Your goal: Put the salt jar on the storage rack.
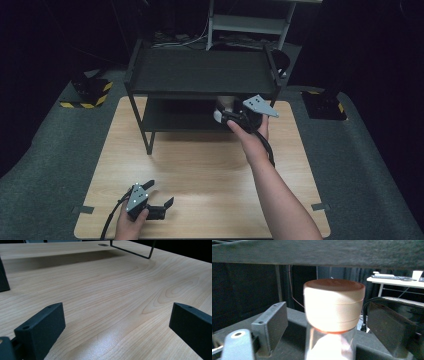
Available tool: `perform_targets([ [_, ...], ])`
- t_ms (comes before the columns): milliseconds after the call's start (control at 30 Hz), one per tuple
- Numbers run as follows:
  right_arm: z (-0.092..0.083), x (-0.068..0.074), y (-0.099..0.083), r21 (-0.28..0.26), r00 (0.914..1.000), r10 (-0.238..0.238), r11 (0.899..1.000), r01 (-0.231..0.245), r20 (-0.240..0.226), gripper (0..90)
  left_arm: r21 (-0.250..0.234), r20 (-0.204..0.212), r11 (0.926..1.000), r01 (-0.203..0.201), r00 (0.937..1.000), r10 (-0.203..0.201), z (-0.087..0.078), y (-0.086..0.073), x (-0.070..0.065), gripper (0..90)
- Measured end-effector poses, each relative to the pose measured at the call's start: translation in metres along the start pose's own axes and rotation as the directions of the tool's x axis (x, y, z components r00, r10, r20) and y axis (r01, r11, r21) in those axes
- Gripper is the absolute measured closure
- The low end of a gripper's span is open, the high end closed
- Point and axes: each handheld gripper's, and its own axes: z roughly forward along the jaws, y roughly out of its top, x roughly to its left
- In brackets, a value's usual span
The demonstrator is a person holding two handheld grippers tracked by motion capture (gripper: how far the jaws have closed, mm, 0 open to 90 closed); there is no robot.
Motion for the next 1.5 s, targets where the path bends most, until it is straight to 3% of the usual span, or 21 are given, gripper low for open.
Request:
perform_targets([
  [167, -0.016, 0.008, -0.006, -0.001, 0.9997, -0.006, 1.0, 0.006, -0.024, 1.4, 0.003, -0.002, 1.0, -0.005, 1.0, 0.005, 0.0, 0.001, 0.0, 0.6],
  [367, -0.036, 0.011, -0.016, -0.007, 0.9963, -0.053, 0.999, 0.053, -0.068, 0.4, 0.001, -0.004, 1.0, -0.006, 1.0, 0.006, 0.0, 0.0, -0.001, 0.6],
  [700, -0.069, 0.01, -0.036, 0.008, 0.9945, -0.072, 0.997, 0.073, -0.076, 0.3, 0.002, -0.005, 1.0, -0.009, 0.9999, 0.009, 0.0, 0.0, -0.001, 0.6],
  [1267, -0.133, -0.002, -0.094, 0.058, 0.9962, -0.039, 0.997, 0.044, -0.078, 0.3, 0.001, -0.017, 0.9999, -0.015, 0.9997, 0.015, 0.0, 0.0, -0.004, 0.6],
  [1500, -0.153, -0.007, -0.119, 0.096, 0.999, 0.004, 0.995, 0.0, -0.044, 0.4, 0.004, -0.019, 0.9999, -0.016, 0.9997, 0.016, 0.0, 0.001, -0.005, 0.5],
])
